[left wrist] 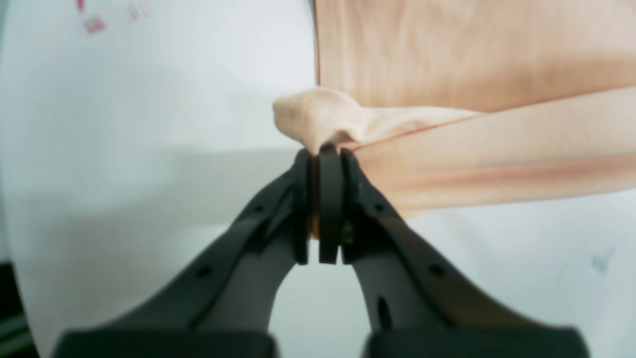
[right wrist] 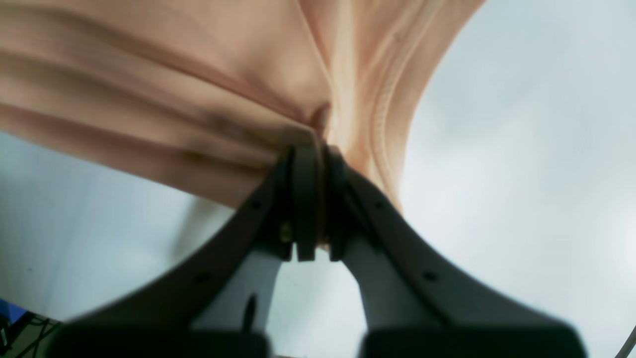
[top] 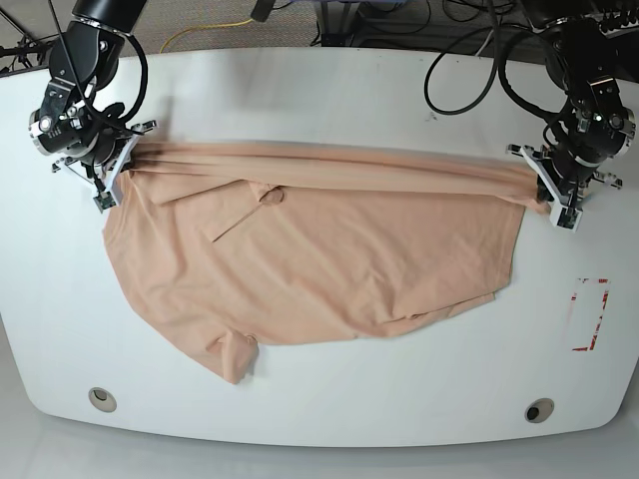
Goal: Fold the T-shirt properly
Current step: 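Lay the held hem down over the shirt with both grippers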
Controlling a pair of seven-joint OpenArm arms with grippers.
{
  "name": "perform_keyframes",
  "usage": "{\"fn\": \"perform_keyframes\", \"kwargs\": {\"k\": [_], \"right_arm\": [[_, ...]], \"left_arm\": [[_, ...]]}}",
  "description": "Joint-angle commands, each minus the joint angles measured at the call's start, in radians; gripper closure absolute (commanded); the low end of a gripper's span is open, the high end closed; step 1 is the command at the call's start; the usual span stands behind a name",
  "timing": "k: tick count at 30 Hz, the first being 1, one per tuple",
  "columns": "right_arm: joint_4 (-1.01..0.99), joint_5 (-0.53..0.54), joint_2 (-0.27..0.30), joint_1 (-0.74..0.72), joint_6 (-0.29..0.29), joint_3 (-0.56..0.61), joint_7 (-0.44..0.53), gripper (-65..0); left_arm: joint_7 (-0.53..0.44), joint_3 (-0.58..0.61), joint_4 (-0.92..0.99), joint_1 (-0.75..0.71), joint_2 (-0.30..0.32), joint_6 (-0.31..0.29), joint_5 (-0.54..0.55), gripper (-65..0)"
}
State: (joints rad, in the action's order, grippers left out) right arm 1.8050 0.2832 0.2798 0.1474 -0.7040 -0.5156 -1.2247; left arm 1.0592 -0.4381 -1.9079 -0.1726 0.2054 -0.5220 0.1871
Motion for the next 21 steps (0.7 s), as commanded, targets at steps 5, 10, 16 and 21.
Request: {"fn": "perform_keyframes", "kwargs": {"k": [5,10,16,21], "right_arm": [[0.017,-0.026,0.022,0.027,0.006,-0.011,0.004,-0.2],[0.020,-0.026,0.008,0.041,0.006,-0.013,0.003,-10.5],[0.100,-0.014,-0.034,0.073,0.006,-0.076,0.001,-31.4],[0.134,0.121,-0.044,0.100,0.006,-0.127,-0.005,-34.6]], "left_arm": [[-0.017,-0.011,-0.017,-0.034,0.016,0.004,-0.021,0.0],[-0.017,-0.011,-0.018,-0.058,0.016,0.004,-0.021,0.0],[-0.017,-0.012,-0.020,-0.120,0.021,0.004,-0.021,0.0],[-0.017,-0.012,-0.020,-0.153,0.016,0.004,-0.021,0.0]]}}
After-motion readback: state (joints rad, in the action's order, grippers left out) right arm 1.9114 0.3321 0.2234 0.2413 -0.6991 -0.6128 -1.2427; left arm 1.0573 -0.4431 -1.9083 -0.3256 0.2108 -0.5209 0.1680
